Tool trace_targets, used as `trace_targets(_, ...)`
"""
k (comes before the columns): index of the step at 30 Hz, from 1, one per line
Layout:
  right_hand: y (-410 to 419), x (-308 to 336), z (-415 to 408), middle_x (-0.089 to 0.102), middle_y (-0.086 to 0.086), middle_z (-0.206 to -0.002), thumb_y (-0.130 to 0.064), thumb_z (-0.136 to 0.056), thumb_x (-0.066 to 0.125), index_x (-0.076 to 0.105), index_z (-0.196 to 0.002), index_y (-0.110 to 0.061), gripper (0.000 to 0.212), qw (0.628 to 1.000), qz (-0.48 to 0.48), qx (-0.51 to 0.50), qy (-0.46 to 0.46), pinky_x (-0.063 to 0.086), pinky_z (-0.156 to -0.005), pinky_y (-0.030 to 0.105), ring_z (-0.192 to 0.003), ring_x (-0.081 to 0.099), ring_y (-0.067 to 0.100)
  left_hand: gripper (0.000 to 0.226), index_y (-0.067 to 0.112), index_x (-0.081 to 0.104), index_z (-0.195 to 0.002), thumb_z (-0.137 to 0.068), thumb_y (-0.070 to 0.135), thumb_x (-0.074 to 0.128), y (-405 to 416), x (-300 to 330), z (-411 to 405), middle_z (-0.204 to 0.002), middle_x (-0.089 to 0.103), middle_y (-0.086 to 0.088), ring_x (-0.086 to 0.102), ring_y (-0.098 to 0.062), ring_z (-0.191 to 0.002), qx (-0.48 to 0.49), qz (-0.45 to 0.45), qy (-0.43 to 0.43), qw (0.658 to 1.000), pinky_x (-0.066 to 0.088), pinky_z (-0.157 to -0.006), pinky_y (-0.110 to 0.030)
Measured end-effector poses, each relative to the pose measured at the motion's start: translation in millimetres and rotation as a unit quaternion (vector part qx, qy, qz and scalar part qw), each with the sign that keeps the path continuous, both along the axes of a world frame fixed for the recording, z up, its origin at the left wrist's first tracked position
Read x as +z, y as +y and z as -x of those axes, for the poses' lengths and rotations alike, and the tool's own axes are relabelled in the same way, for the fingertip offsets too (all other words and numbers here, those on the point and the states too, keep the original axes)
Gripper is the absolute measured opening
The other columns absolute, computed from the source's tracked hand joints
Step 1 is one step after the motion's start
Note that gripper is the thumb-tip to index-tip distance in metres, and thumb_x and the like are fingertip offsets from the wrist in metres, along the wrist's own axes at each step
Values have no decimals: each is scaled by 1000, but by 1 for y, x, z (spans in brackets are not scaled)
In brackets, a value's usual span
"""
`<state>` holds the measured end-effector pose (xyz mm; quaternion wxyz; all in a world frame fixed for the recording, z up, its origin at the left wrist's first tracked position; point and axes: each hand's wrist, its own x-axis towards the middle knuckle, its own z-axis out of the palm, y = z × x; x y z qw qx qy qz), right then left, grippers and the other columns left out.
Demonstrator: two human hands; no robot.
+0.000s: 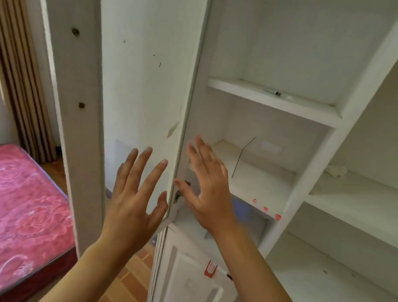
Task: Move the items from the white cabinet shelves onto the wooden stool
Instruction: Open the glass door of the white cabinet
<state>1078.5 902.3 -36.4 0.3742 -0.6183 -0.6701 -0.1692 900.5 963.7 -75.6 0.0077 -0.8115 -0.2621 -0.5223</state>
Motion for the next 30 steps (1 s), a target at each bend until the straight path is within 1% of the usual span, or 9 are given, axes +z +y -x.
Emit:
trace_targets(4, -13, -43, -42, 8, -12, -177, -43, -107, 59, 23, -167, -25, 73, 998, 36, -21, 38, 18, -130, 54, -163, 5, 11, 59, 18, 45, -156, -101, 39, 53, 1, -33, -42, -171, 26, -3, 13, -24, -161, 14, 52, 40, 998, 26, -124, -57)
trace_targets(7, -22, -73, -71, 6, -15, -176, -42, -108, 58, 22, -167, -28, 71, 996, 66, -21, 47, 16, -131, 48, -163, 3, 10, 61, 21, 45, -156, -99, 38, 58, 4, -57, -71, -170, 28, -2, 14, -21, -161, 15, 87, 60, 994, 26, -123, -55)
trace_targets(9, -25, -90, -88, 6, -15, -176, -43, -108, 56, 21, -167, -28, 70, 995, 84, -18, 55, 18, -131, 49, -163, 3, 10, 63, 21, 45, -156, -97, 37, 61, 5, -71, -89, -170, 30, -2, 15, -21, -161, 11, 104, 70, 992, 28, -122, -56)
trace_targets(15, -32, -135, -132, 10, -12, -176, -50, -109, 51, 21, -167, -29, 69, 990, 117, -14, 82, 27, -127, 55, -163, 6, 11, 61, 21, 43, -157, -100, 44, 47, -6, -108, -135, -167, 35, -3, 22, -24, -159, 4, 162, 89, 983, 32, -122, -60)
trace_targets(17, -33, -149, -144, 10, -12, -176, -54, -109, 48, 21, -167, -30, 69, 988, 127, -14, 83, 28, -127, 54, -163, 6, 11, 62, 23, 41, -158, -102, 46, 45, -7, -121, -146, -167, 35, -2, 21, -23, -159, 4, 173, 106, 979, 32, -123, -61)
trace_targets(20, -32, -171, -157, 11, -12, -176, -57, -108, 47, 23, -167, -29, 69, 984, 151, -27, 92, 28, -128, 48, -163, 7, 9, 63, 23, 39, -159, -102, 50, 43, -7, -138, -159, -167, 34, 0, 20, -22, -159, 7, 187, 132, 973, 26, -126, -55)
trace_targets(24, -33, -203, -171, 16, -10, -176, -65, -108, 36, 25, -166, -31, 68, 980, 171, -45, 89, 32, -126, 50, -162, 14, 13, 67, 29, 28, -162, -102, 58, 40, 3, -161, -175, -169, 30, 3, 13, -20, -160, 12, 194, 206, 959, 19, -128, -56)
trace_targets(27, -33, -223, -178, 15, -10, -176, -65, -108, 34, 21, -166, -32, 68, 976, 191, -57, 85, 31, -126, 49, -163, 12, 13, 67, 29, 29, -160, -102, 63, 33, 13, -178, -191, -166, 36, 2, 21, -26, -159, 8, 194, 271, 943, 15, -128, -59)
trace_targets(30, -36, -237, -182, 11, -10, -176, -61, -109, 34, 22, -167, -30, 67, 971, 215, -68, 83, 28, -128, 46, -163, 8, 11, 65, 29, 31, -160, -104, 60, 40, 24, -196, -206, -165, 39, 2, 24, -27, -158, 13, 197, 312, 929, 13, -128, -59)
